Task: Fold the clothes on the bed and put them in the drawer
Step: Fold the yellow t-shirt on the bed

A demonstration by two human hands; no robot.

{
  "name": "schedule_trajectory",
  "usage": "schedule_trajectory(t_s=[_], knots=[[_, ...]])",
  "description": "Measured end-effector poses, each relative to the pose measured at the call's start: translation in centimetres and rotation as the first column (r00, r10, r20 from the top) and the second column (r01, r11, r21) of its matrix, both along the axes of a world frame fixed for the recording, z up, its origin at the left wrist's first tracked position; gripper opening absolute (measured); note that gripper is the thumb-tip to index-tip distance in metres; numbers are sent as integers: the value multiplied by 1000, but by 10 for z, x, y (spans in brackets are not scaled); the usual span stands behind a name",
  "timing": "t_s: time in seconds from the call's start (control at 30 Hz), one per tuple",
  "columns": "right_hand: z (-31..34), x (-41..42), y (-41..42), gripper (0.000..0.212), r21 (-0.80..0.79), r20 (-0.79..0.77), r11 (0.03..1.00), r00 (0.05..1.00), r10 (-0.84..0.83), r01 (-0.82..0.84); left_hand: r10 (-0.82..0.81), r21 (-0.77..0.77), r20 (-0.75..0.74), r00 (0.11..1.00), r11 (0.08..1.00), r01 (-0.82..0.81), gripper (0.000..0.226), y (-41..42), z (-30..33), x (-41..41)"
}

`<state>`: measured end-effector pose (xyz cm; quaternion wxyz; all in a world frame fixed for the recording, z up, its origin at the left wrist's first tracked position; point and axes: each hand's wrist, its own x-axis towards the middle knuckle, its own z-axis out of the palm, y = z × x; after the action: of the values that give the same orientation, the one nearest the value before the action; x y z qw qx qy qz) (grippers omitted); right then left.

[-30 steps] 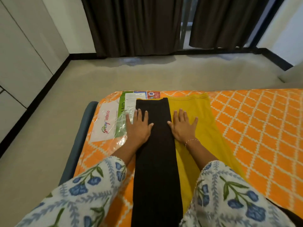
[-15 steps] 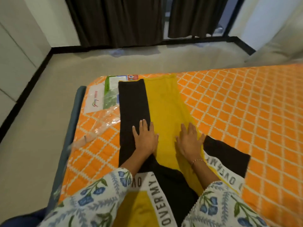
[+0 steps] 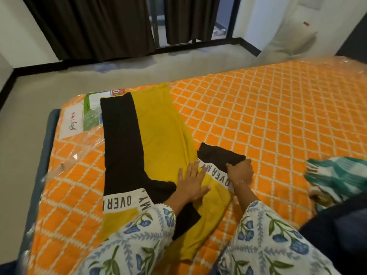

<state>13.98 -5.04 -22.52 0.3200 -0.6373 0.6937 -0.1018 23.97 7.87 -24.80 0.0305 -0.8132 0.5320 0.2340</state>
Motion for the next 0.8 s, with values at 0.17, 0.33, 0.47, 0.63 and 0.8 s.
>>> schedule_trajectory(t_s=[0.17, 0.33, 0.47, 0.63, 0.8], knots=[[28, 8, 26, 28, -311, 117, 924, 956, 270, -223, 278, -99, -646, 710, 892, -440, 45, -3, 56, 5], [59, 38, 129, 22, -760, 53, 465, 671, 740, -453, 244, 315, -947, -208, 597, -738, 65, 48, 123, 50], [56, 56, 204, 24, -813, -158, 133, 435, 886, -567, 364, 252, -930, -51, 529, -810, 22, 130, 122, 69], [12, 60, 243, 41, -610, -391, 34, 338, 856, -791, 584, 288, -803, -117, 209, -934, 13, 195, 73, 75], [-2, 43, 249, 31, -477, -470, 47, 300, 830, -877, 559, 35, -828, 41, 124, -992, 23, 209, 55, 72]])
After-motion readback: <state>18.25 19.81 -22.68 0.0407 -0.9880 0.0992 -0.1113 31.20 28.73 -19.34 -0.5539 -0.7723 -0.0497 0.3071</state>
